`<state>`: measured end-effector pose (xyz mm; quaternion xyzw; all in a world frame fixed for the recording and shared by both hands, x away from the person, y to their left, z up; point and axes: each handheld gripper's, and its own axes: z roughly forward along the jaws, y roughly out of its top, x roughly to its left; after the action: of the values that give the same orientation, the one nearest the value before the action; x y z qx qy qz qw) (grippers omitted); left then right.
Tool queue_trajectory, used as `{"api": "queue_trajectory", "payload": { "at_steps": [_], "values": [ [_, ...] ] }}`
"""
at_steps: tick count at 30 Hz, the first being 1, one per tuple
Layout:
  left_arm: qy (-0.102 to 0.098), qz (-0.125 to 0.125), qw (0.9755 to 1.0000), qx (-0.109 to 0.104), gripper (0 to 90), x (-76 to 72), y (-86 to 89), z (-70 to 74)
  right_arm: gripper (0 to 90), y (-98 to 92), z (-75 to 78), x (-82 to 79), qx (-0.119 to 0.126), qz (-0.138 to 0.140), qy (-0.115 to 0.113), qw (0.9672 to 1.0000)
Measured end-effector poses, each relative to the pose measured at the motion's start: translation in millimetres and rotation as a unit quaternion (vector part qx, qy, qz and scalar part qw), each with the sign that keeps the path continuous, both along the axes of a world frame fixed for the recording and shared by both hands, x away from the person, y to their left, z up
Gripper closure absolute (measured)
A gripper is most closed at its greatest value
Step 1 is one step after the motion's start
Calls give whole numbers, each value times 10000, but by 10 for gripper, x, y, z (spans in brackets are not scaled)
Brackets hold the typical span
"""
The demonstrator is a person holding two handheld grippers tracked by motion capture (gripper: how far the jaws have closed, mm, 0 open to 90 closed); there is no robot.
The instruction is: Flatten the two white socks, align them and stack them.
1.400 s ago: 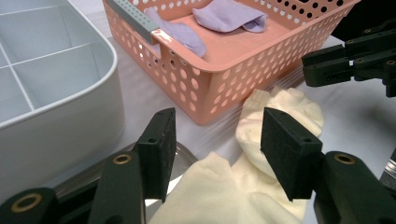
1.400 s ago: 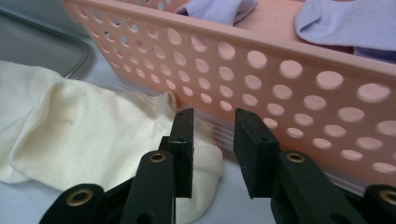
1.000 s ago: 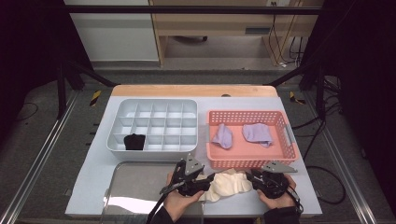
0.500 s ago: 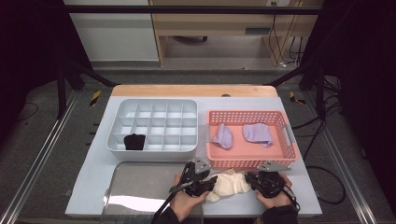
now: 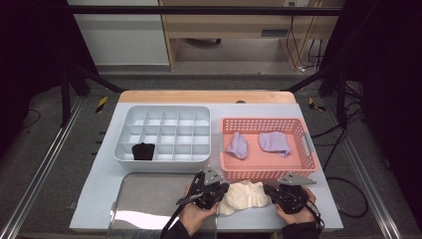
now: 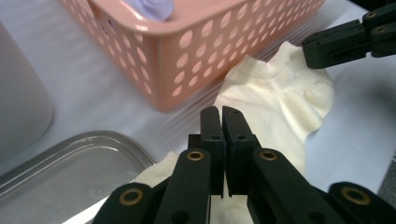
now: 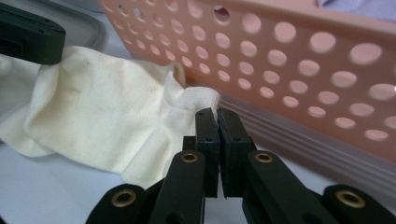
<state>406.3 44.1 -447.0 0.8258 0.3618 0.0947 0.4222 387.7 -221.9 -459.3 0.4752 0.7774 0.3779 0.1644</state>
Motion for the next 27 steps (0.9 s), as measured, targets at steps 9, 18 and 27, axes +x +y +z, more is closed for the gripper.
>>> {"api": "queue_trajectory", "payload": {
  "at_steps": [9, 18, 27],
  "values": [
    [-206, -50, 9997, -113, 875, -74, 294, 232, 883, 117, 177, -95, 279, 268, -231, 9990],
    [-194, 76, 9997, -122, 876, -151, 746, 284, 883, 441, 238, -123, 531, 745, -154, 9957],
    [-8, 121, 9999, -45, 876, -218, 987, 127, 882, 722, 119, -80, 405, 1024, 81, 9939]
  ]
}}
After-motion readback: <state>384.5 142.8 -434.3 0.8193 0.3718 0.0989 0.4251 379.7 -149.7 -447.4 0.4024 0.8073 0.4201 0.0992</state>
